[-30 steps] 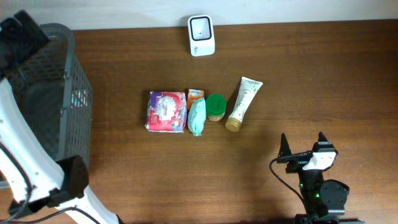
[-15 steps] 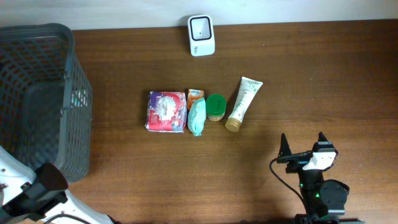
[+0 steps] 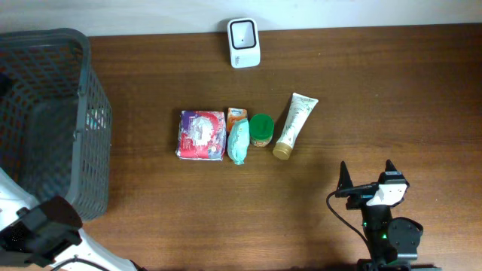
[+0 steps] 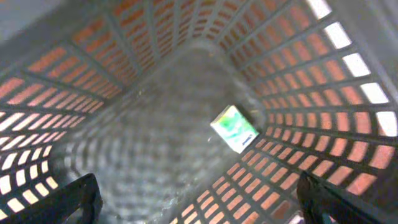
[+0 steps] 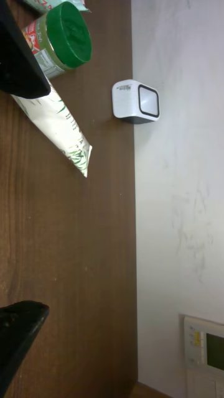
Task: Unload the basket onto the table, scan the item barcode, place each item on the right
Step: 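Reach into the basket and grasp the small green tissue pack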
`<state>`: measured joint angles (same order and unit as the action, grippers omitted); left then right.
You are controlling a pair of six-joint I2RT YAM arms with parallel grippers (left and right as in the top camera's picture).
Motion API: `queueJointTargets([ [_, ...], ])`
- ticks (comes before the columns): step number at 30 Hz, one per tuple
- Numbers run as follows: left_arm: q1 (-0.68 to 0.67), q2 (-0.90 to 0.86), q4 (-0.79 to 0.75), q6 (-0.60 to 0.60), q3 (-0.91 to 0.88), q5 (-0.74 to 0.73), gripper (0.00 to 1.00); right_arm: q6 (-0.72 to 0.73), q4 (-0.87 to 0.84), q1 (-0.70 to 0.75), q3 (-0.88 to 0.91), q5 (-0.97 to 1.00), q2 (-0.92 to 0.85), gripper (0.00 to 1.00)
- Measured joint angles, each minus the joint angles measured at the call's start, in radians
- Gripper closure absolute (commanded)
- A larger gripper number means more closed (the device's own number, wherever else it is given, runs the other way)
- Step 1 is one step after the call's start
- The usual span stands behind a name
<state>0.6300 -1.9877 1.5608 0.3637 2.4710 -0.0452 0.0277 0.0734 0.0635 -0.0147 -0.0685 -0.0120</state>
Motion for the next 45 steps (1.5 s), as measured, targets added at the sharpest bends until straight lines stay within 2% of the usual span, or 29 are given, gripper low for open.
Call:
queueJointTargets([
  [11, -0.03, 0.0, -0.119, 0.0, -0.236, -0.034, 0.01, 0.0, 0.0, 0.0, 0.0, 0.0, 0.0, 0.01],
  [16, -0.077, 0.0, -0.143, 0.0, -0.238, -0.034, 0.01, 0.0, 0.0, 0.0, 0.0, 0.0, 0.0, 0.01],
  [35, -0.086, 0.0, -0.155, -0.002, -0.242, -0.034, 0.01, 0.0, 0.0, 0.0, 0.0, 0.0, 0.0, 0.01],
  [40, -0.096, 0.0, -0.287, 0.0, -0.384, -0.034, 0.01, -0.001, 0.0, 0.0, 0.0, 0.0, 0.0, 0.01],
  [42, -0.081, -0.001, -0.333, 0.003, -0.443, -0.034, 0.03, -0.001, 0.0, 0.0, 0.0, 0.0, 0.0, 0.01],
  [45, -0.073, -0.001, -0.469, 0.016, -0.53, -0.034, 0.02, -0.001, 0.0, 0.0, 0.0, 0.0, 0.0, 0.01],
])
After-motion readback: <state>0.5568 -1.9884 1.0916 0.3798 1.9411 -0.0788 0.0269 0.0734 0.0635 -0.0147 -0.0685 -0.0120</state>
